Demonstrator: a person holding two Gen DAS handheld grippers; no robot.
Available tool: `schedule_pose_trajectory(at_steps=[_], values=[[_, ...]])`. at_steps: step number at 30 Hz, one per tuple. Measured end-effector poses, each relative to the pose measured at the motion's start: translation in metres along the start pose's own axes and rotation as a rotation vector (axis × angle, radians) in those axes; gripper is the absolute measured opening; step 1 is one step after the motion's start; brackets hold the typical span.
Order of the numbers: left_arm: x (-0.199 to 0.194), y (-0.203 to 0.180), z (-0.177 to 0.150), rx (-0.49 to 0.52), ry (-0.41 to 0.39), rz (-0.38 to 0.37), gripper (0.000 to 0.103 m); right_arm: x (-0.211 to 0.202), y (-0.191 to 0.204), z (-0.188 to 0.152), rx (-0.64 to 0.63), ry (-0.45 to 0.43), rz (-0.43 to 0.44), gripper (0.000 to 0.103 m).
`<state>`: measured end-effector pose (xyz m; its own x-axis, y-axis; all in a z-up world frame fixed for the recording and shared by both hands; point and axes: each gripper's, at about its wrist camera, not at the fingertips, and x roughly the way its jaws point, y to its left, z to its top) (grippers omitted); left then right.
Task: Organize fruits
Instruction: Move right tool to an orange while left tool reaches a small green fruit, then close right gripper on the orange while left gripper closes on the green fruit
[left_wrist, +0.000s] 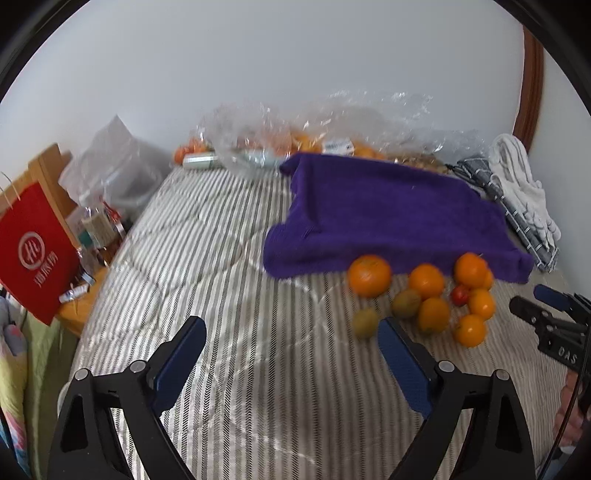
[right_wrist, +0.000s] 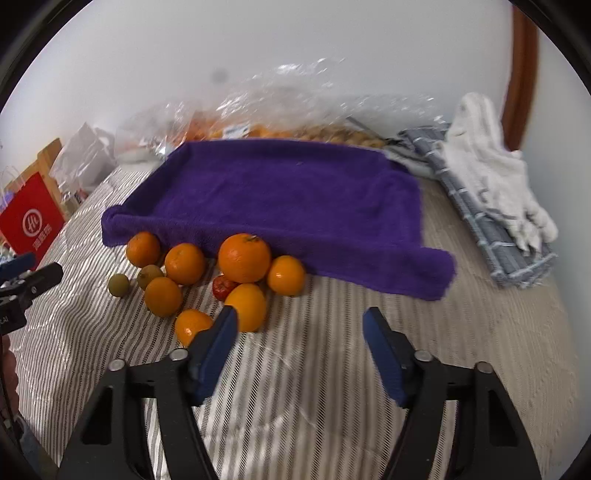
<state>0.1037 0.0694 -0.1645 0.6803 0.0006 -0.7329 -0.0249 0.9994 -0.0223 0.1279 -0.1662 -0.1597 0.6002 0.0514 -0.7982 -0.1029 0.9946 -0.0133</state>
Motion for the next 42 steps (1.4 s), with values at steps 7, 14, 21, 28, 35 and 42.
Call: schedule_pose_trajectory(at_steps=[7, 14, 21, 28, 35, 42], values=[[0.015, 0.007, -0.007, 0.011, 0.018, -0.064, 0.081, 0.028, -0.009, 0.010, 0.034, 0.014, 0.047, 0.056], [0.030, 0.005, -0.003, -0.015, 0.024, -0.101, 0.079, 0.050, -0.021, 0.012, 0.044, 0.077, 0.087, 0.052], [0.041, -0.005, -0.002, 0.012, 0.064, -0.138, 0.077, 0.066, -0.020, 0.019, 0.035, 0.077, 0.136, 0.052], [0.054, -0.030, -0.004, 0.078, 0.105, -0.172, 0.053, 0.063, -0.017, 0.015, 0.001, 0.041, 0.207, 0.030], [0.061, -0.049, -0.004, 0.134, 0.099, -0.166, 0.026, 0.041, -0.033, 0.003, 0.015, 0.018, 0.169, 0.030], [0.062, -0.036, -0.005, 0.096, 0.060, -0.136, 0.026, 0.036, -0.041, -0.015, -0.008, 0.046, 0.155, 0.030]])
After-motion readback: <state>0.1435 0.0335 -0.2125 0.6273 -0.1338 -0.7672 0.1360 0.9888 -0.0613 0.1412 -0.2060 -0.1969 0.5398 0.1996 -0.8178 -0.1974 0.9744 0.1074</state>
